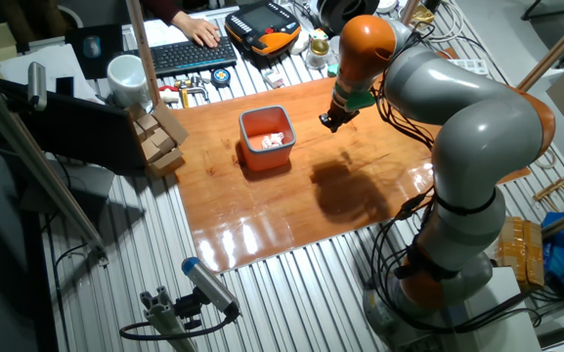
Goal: Put the garbage in the trash can
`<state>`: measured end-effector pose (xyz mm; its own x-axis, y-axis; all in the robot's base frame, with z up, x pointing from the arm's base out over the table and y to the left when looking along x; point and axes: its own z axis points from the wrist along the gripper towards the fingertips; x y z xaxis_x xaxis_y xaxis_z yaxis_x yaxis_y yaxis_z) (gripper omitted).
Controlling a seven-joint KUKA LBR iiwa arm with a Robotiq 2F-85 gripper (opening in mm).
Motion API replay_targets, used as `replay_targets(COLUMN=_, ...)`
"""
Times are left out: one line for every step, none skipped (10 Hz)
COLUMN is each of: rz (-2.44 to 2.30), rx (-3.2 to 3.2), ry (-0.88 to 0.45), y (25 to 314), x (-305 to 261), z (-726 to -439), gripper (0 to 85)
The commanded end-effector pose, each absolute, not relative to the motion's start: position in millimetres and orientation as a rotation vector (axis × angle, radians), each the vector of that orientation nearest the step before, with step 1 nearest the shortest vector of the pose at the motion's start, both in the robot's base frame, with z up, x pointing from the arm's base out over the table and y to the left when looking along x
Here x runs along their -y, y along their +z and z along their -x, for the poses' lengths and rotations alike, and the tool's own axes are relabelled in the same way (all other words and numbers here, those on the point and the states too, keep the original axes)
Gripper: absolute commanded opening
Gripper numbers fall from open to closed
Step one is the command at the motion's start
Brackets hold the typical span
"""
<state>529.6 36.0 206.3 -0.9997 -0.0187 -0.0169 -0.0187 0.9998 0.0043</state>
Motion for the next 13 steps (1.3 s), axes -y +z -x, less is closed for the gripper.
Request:
replay_targets(rz=0.030, rx=-3.127, ry=0.007, y=205.9, x=-35.7, z=-529.6, gripper=0.0)
replay_targets(rz=0.032, rx=-3.127, ry=0.012, y=205.5, x=-35.4, z=-529.4, gripper=0.0)
replay_targets(rz=0.032, rx=-3.127, ry=0.009, y=205.5, x=-35.4, z=-529.6, gripper=0.0)
replay_targets(rz=0.032, rx=-3.127, ry=0.009, y=205.7, x=-35.6, z=-529.7, gripper=0.0)
replay_targets(rz=0.032, rx=-3.127, ry=0.009, y=205.8, x=-35.6, z=-529.7, gripper=0.0)
replay_targets(rz=0.032, rx=-3.129, ry=0.009, y=205.8, x=-35.5, z=-529.7, gripper=0.0)
replay_targets(rz=0.032, rx=-3.129, ry=0.012, y=206.0, x=-35.5, z=-529.6, gripper=0.0)
replay_targets(rz=0.032, rx=-3.129, ry=0.012, y=206.0, x=-35.4, z=-529.6, gripper=0.0)
replay_targets(rz=0.030, rx=-3.129, ry=0.012, y=206.1, x=-35.1, z=-529.5, gripper=0.0)
replay_targets(rz=0.030, rx=-3.129, ry=0.012, y=206.1, x=-34.0, z=-529.5, gripper=0.0)
replay_targets(rz=0.032, rx=-3.129, ry=0.012, y=206.1, x=-32.9, z=-529.7, gripper=0.0)
replay_targets(rz=0.032, rx=-3.129, ry=0.012, y=206.2, x=-32.5, z=-529.9, gripper=0.0)
replay_targets(rz=0.032, rx=-3.129, ry=0.012, y=206.2, x=-32.3, z=-529.8, gripper=0.0)
